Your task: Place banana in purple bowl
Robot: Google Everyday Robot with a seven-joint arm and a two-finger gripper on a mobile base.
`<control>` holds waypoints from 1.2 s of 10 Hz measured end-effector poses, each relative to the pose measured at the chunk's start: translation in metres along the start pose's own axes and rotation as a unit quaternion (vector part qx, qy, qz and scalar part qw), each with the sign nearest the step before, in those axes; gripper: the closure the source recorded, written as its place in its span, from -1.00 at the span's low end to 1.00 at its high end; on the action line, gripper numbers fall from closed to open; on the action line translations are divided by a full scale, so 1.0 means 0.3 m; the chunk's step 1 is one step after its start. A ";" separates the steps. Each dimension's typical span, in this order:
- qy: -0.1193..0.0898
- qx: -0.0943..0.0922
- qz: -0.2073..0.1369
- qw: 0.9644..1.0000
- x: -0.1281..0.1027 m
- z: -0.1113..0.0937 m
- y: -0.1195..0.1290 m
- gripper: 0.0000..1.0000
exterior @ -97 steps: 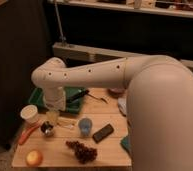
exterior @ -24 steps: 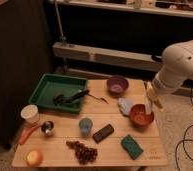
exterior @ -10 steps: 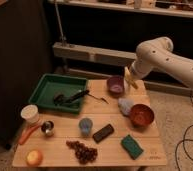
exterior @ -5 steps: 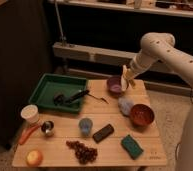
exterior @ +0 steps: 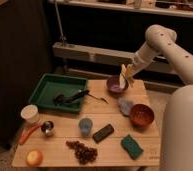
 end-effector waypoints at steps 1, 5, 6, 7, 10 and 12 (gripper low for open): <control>0.007 -0.001 -0.001 1.000 -0.008 0.005 0.003 1.00; -0.013 0.009 -0.001 1.000 0.028 0.041 -0.021 1.00; -0.031 0.014 -0.013 0.999 0.038 0.049 -0.022 1.00; -0.043 0.016 -0.024 0.999 0.040 0.059 -0.017 1.00; -0.073 0.012 -0.049 0.996 0.060 0.115 -0.011 1.00; -0.086 0.006 -0.059 0.995 0.072 0.135 -0.010 1.00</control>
